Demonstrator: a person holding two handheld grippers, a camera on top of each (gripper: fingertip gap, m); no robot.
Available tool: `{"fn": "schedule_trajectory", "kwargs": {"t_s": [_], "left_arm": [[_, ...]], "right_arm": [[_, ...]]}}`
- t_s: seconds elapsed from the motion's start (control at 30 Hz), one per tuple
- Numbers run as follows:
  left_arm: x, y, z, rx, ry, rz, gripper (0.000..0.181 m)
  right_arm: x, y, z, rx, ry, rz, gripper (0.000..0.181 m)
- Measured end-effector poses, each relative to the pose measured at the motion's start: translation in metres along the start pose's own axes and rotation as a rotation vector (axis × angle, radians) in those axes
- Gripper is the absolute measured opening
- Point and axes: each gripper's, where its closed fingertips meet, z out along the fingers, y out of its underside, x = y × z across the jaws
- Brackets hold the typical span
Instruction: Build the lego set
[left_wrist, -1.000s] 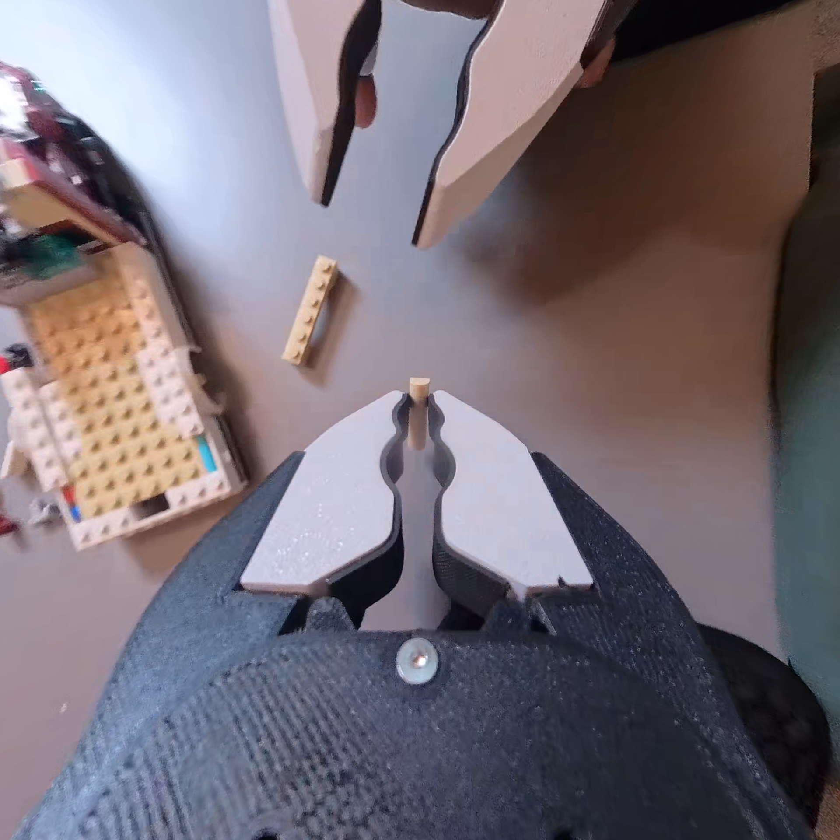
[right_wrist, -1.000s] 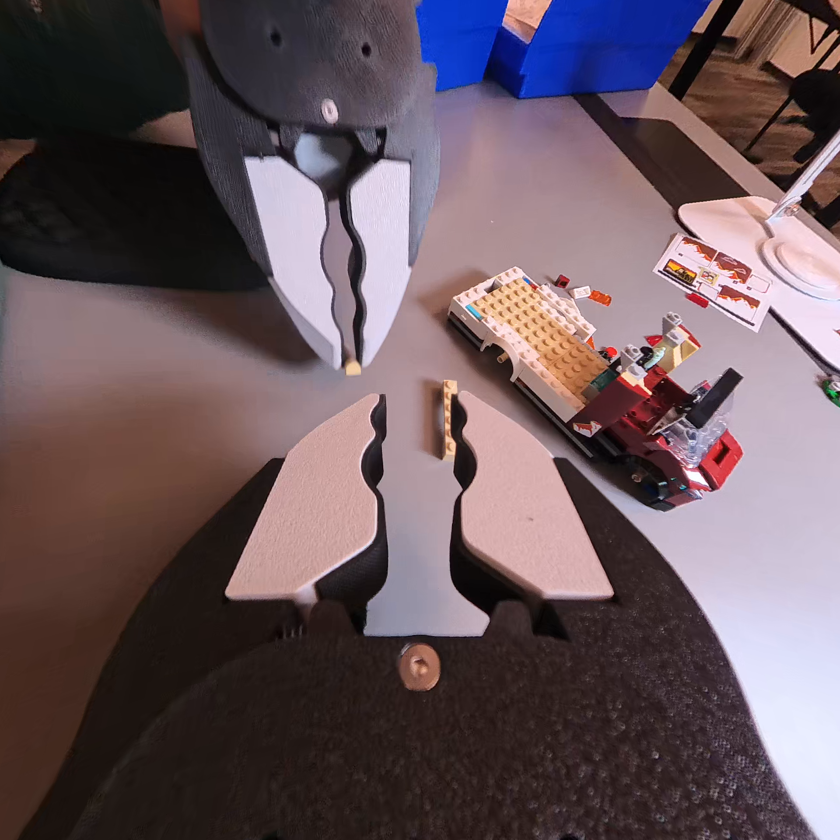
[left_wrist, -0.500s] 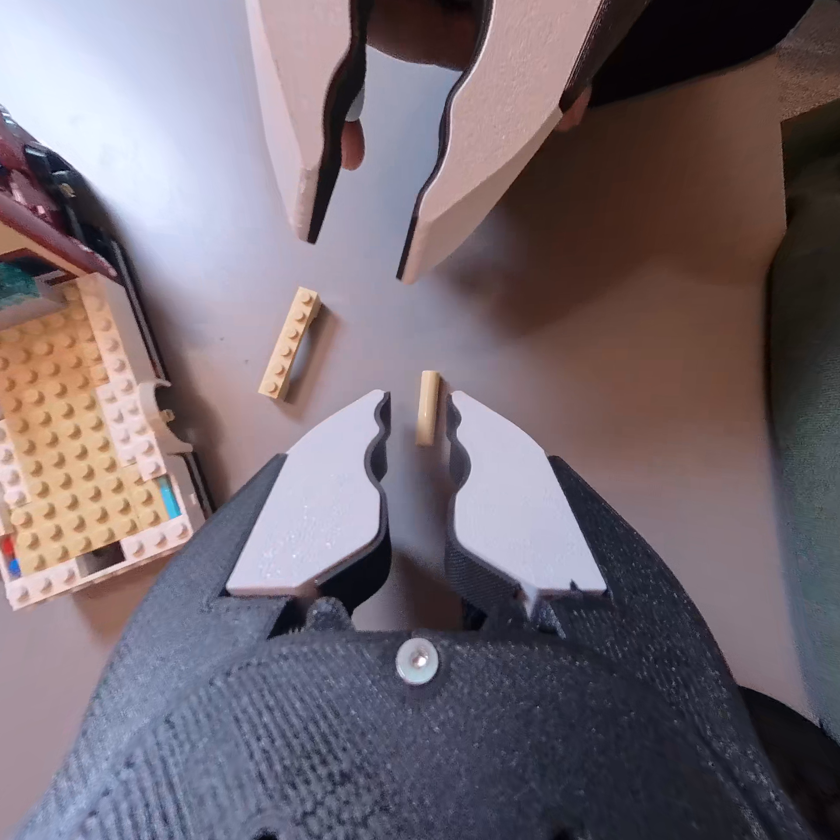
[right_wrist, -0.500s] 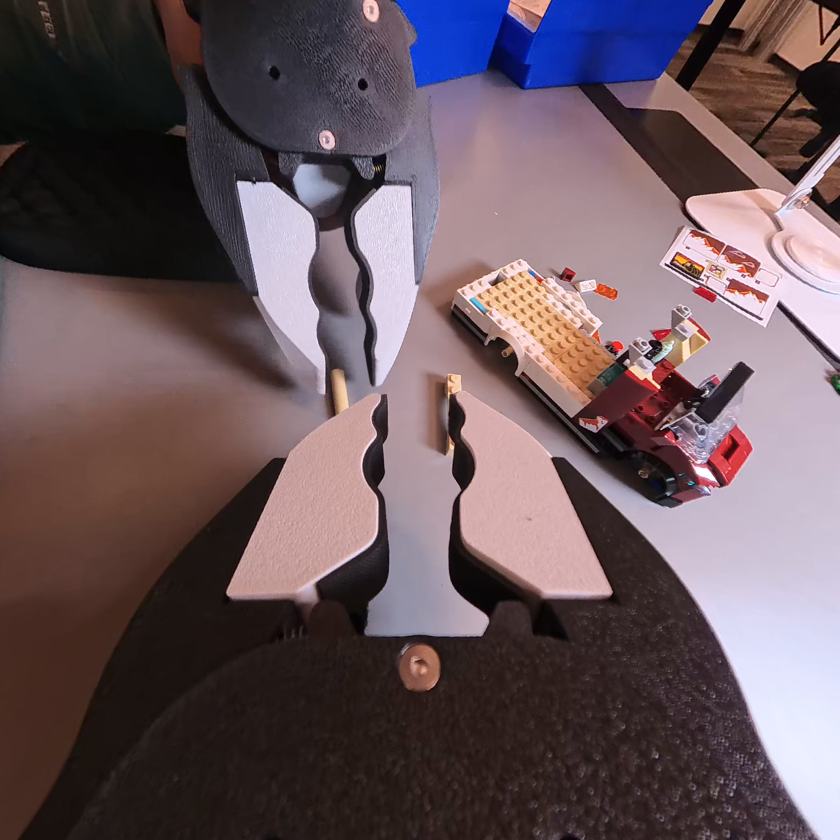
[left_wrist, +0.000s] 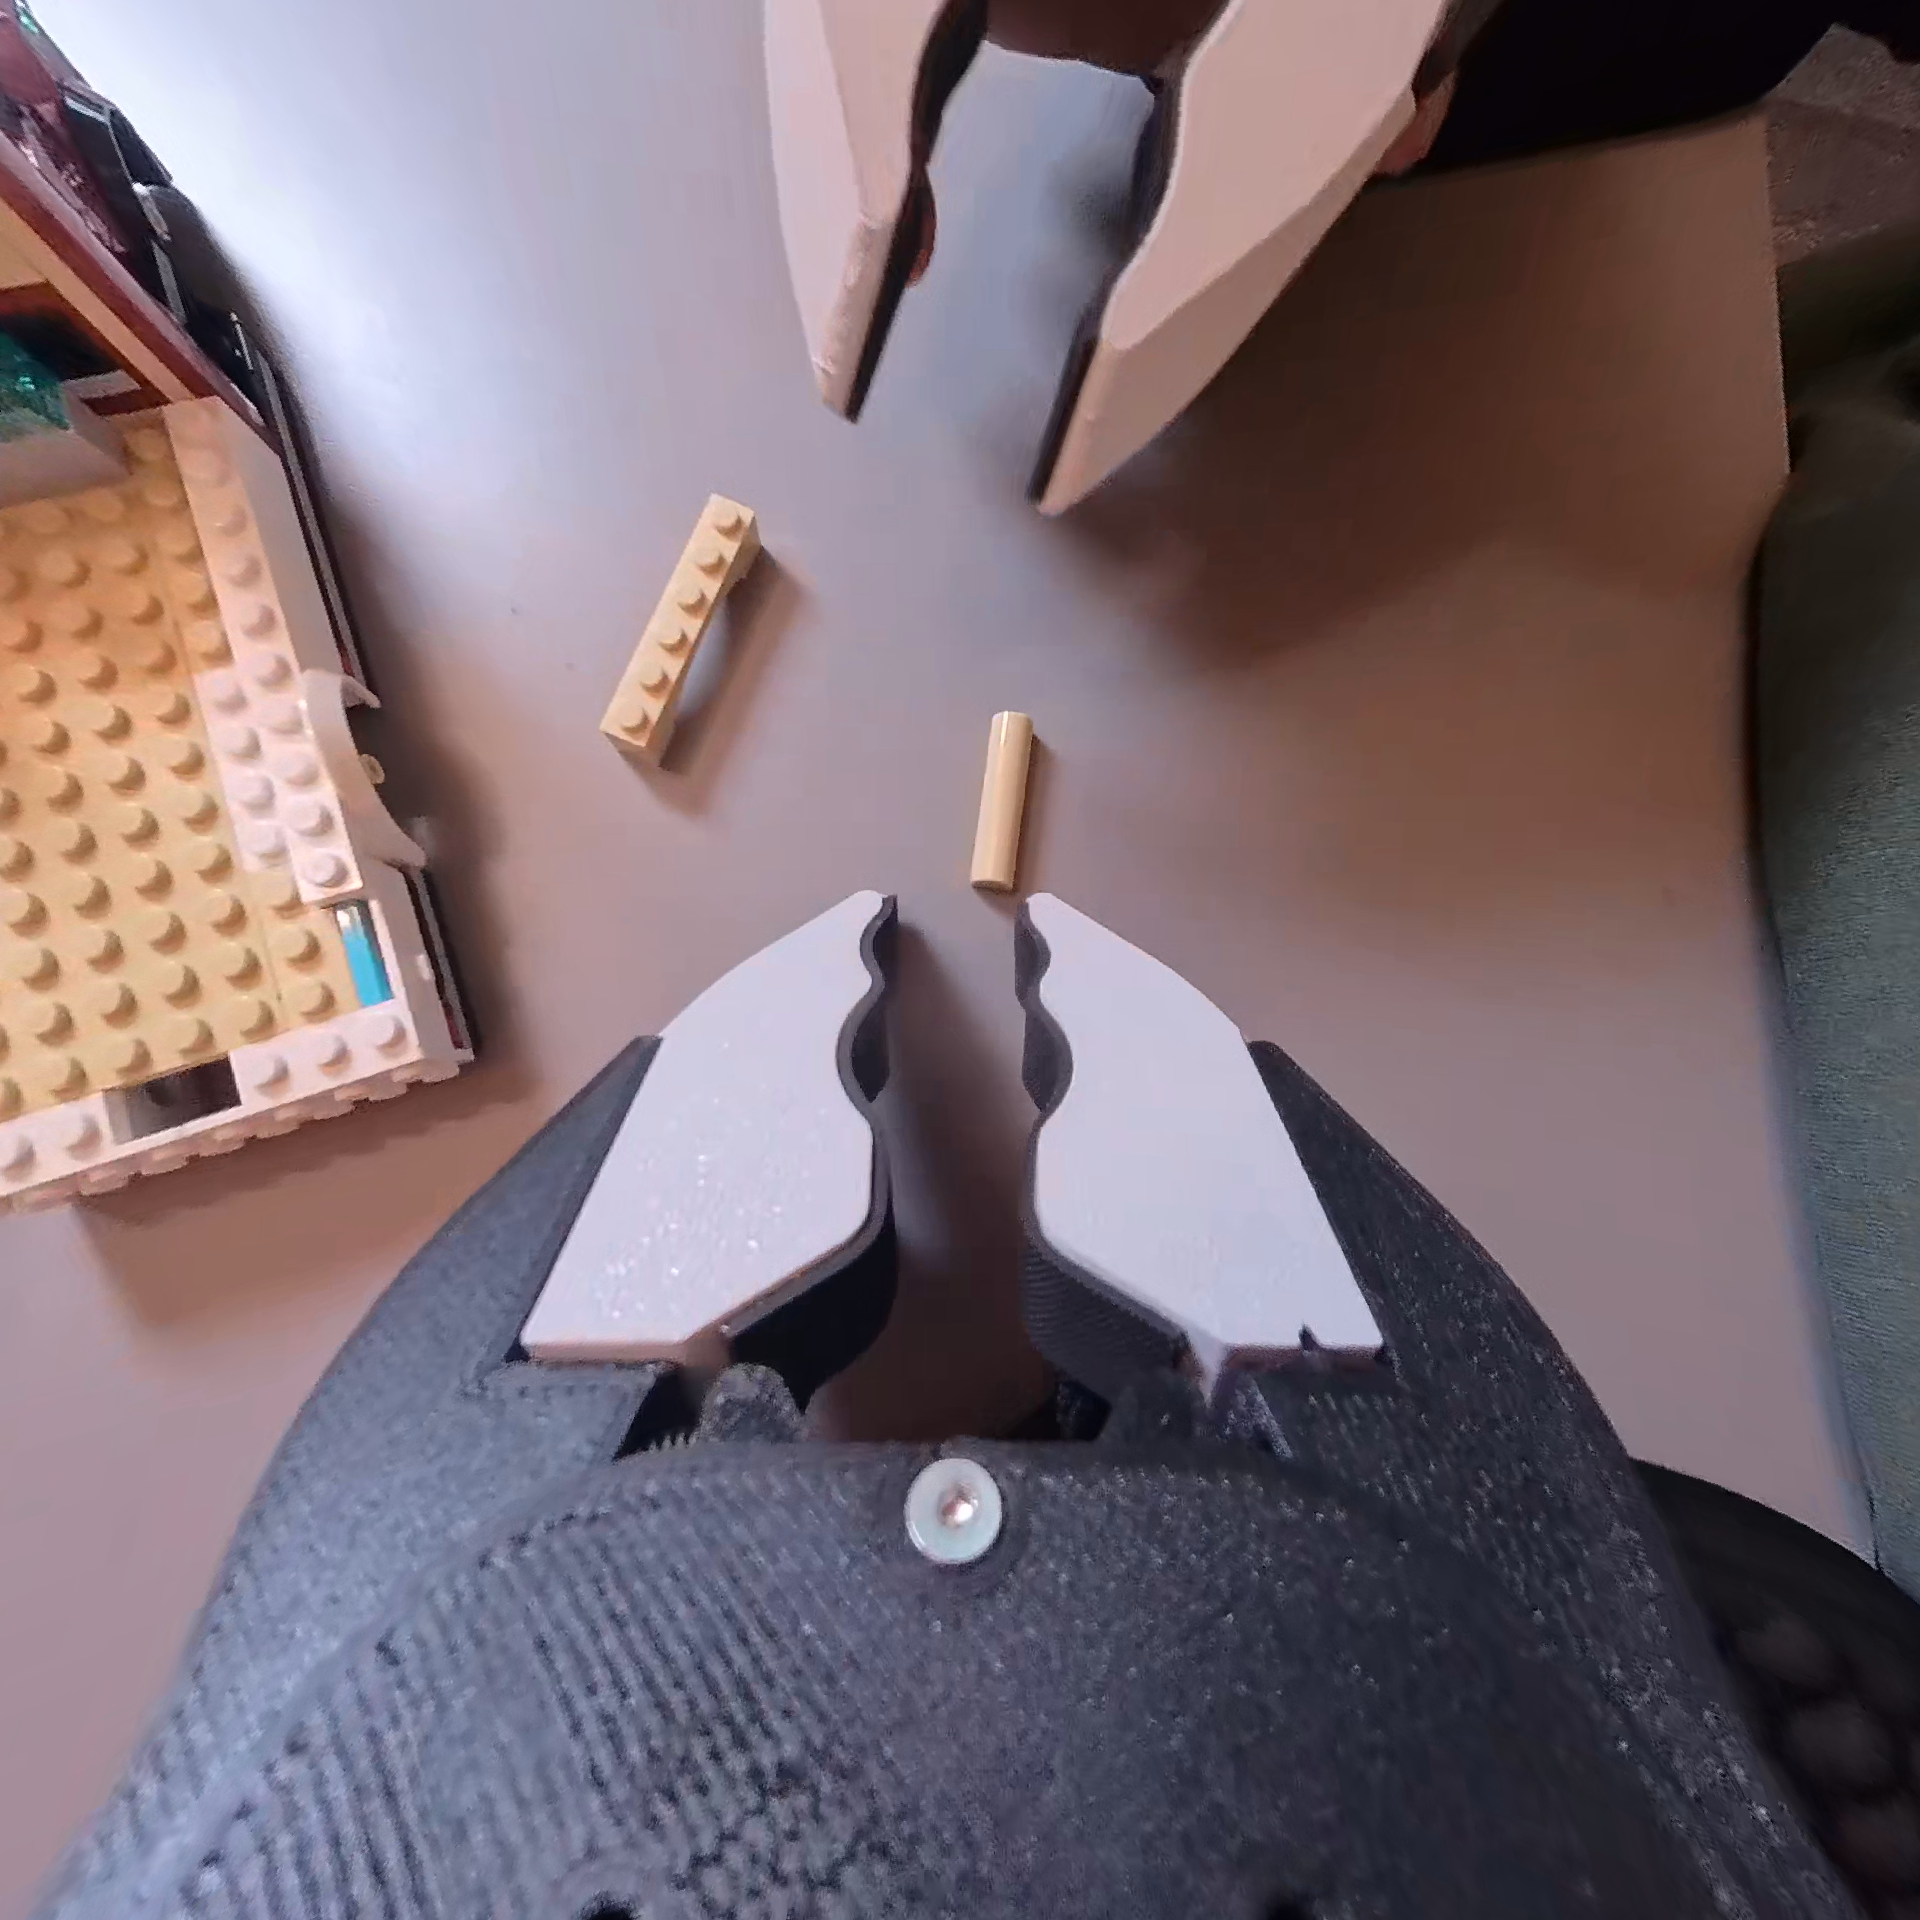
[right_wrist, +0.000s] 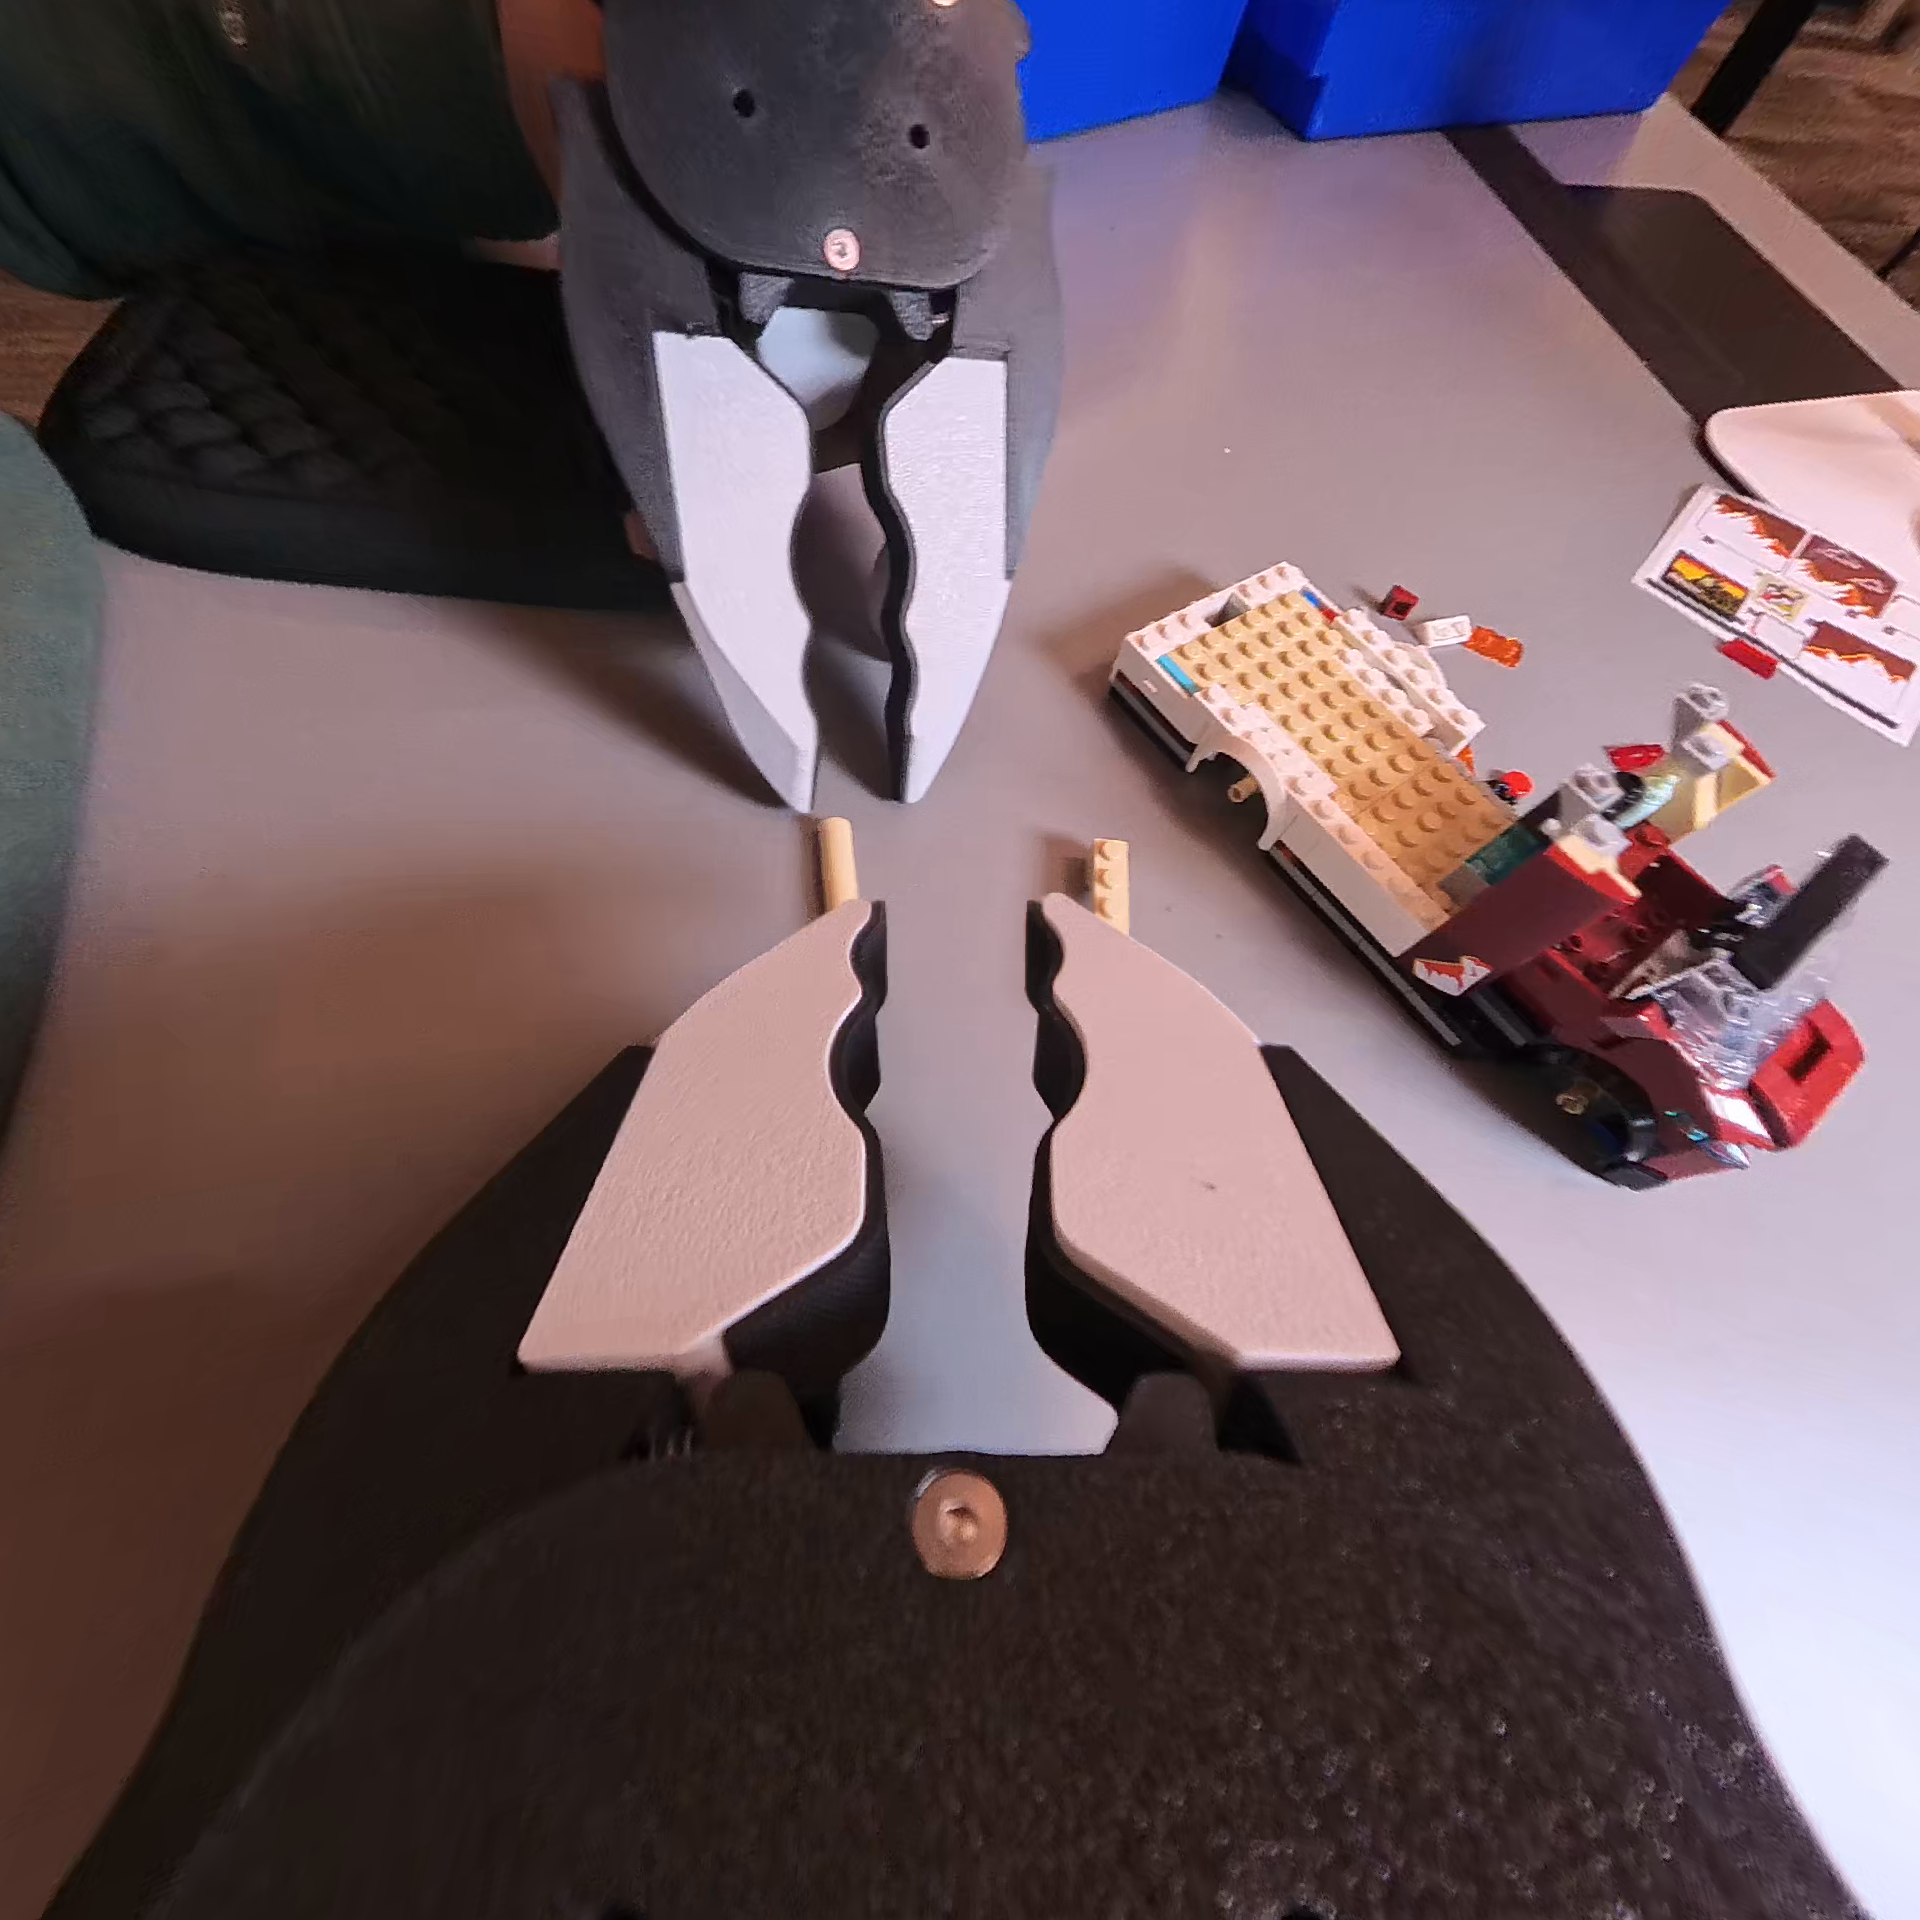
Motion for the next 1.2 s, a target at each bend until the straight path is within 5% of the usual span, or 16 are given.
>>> {"fn": "schedule_trajectory", "kwargs": {"t_s": [0.6, 0.7, 0.93, 1.2], "left_arm": [[0.009, -0.013, 0.013, 0.015, -0.010, 0.129, 0.008], [0.008, -0.018, 0.012, 0.031, -0.040, 0.152, 0.008], [0.010, -0.020, 0.011, 0.070, -0.023, 0.150, 0.008], [-0.052, -0.010, -0.006, 0.112, -0.207, 0.049, 0.034]], "right_arm": [[-0.024, 0.019, 0.030, -0.221, -0.069, -0.103, 0.024], [-0.025, 0.020, 0.032, -0.257, -0.068, -0.137, 0.006], [-0.027, 0.021, 0.028, -0.260, -0.081, -0.130, 0.005], [-0.001, 0.014, 0.008, -0.197, -0.007, -0.051, 0.004]]}}
